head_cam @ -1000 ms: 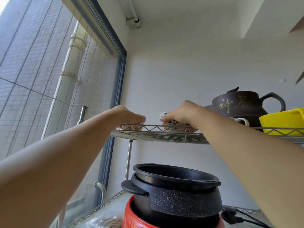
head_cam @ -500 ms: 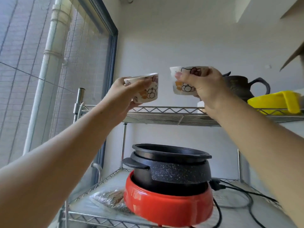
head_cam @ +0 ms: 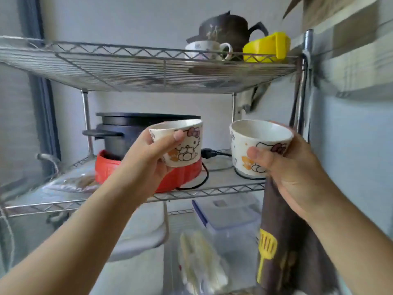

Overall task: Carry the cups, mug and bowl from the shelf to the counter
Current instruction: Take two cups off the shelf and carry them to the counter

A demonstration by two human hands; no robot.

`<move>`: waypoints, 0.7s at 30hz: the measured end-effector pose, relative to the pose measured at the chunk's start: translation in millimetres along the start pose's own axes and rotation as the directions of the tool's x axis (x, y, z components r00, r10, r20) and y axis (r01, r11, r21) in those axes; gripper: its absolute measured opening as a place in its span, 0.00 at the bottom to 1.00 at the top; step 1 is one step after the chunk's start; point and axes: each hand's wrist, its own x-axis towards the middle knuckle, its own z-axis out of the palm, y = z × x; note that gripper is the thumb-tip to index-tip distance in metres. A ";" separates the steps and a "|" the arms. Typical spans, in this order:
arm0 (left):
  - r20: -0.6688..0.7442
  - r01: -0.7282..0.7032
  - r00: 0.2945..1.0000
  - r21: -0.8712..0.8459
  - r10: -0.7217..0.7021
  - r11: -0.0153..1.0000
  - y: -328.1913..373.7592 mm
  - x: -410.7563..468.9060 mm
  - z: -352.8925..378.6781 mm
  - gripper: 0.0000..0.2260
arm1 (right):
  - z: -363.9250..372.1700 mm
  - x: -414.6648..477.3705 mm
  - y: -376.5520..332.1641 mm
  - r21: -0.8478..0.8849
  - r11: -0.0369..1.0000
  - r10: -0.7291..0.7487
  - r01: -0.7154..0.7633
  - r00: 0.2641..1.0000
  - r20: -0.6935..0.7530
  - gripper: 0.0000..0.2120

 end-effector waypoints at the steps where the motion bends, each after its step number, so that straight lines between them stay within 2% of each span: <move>1: 0.006 0.040 0.999 -0.026 -0.040 0.999 -12.6 -5.3 9.4 0.28 | -13.4 -15.7 7.1 -0.030 0.999 0.024 -0.025 0.999 -0.037 0.42; 4: 0.056 0.135 0.990 -0.077 -0.131 0.988 -49.9 -20.6 42.6 0.35 | -53.6 -63.7 19.2 -0.126 0.988 0.078 -0.091 0.992 -0.098 0.38; 7: 0.114 0.220 0.972 -0.140 -0.205 0.965 -86.9 -30.8 83.5 0.36 | -91.5 -115.2 19.9 -0.189 0.970 0.127 -0.156 0.979 -0.157 0.34; 9: 0.189 0.295 0.947 -0.192 -0.260 0.936 -110.7 -38.9 115.1 0.41 | -115.1 -149.3 16.8 -0.220 0.956 0.143 -0.193 0.964 -0.223 0.33; 11: 0.274 0.361 0.914 -0.217 -0.299 0.907 -131.9 -49.1 148.6 0.41 | -137.5 -182.2 10.5 -0.237 0.944 0.157 -0.231 0.943 -0.294 0.33; 16: 0.476 0.508 0.800 -0.215 -0.365 0.834 -176.4 -76.6 240.7 0.48 | -194.4 -256.8 -13.2 -0.278 0.897 0.190 -0.344 0.868 -0.459 0.36; 21: 0.675 0.588 0.632 -0.096 -0.382 0.803 -210.5 -97.8 338.9 0.43 | -264.0 -324.6 -43.2 -0.322 0.821 0.207 -0.472 0.771 -0.603 0.33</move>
